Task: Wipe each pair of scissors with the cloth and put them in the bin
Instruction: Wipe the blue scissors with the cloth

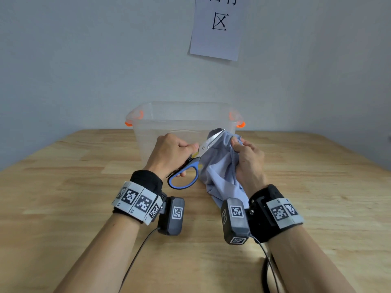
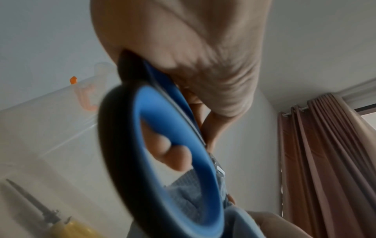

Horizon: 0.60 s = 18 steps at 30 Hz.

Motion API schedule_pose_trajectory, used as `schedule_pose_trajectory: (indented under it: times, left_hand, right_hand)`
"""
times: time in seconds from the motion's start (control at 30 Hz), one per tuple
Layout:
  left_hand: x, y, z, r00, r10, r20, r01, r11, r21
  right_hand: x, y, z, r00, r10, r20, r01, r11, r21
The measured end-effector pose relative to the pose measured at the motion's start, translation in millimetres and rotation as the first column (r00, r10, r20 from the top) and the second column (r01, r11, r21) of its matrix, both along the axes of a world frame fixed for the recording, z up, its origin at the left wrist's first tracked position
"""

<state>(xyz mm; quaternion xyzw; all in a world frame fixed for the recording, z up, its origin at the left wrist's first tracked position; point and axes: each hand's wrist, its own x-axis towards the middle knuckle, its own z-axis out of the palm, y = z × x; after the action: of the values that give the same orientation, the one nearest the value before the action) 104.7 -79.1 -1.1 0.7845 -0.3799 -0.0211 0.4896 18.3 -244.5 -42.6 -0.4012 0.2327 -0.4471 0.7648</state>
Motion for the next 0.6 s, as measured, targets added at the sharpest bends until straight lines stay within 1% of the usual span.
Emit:
schedule_pose_trajectory:
  times: [0.07,0.13,0.2,0.23,0.3,0.43,0.53,0.6]
  left_hand:
    - [-0.9,0.1,-0.5,1.000,0.002,-0.005,-0.002,1.000,0.002]
    - [-0.5,-0.5,-1.2,1.000,0.004,-0.006,-0.004,1.000,0.002]
    - [-0.4,-1.3,-1.6,1.000,0.003,-0.009,-0.003,1.000,0.003]
    - [-0.4,-1.4,-2.0,1.000,0.002,-0.009,-0.002,1.000,0.005]
    - [-1.2,-1.3,-2.4,1.000,0.003,-0.007,-0.003,1.000,0.014]
    - [-1.3,-2.9,-3.1,1.000,-0.002,-0.025,0.003,1.000,0.030]
    - [-1.7,-4.6,-5.3,0.999,-0.021,-0.029,0.022,0.998,0.065]
    - [-2.7,-5.6,-5.7,0.999,-0.032,-0.032,0.034,0.997,0.069]
  right_hand:
    - [1.3,3.9,0.8,0.991,0.137,-0.007,-0.137,0.989,-0.046]
    - [-0.2,3.4,0.4,0.958,0.288,0.012,-0.286,0.955,-0.078]
    - [-1.8,1.1,0.6,0.919,0.392,0.051,-0.387,0.918,-0.084]
    - [-2.1,1.7,1.9,0.906,0.419,0.061,-0.414,0.906,-0.083]
    - [-1.9,3.9,4.3,0.895,0.441,0.066,-0.435,0.897,-0.083]
    - [-0.2,8.3,5.0,0.901,0.432,0.047,-0.428,0.901,-0.073]
    - [1.2,10.3,2.1,0.926,0.377,-0.008,-0.376,0.922,-0.091]
    - [1.7,9.9,0.8,0.948,0.317,-0.018,-0.317,0.943,-0.103]
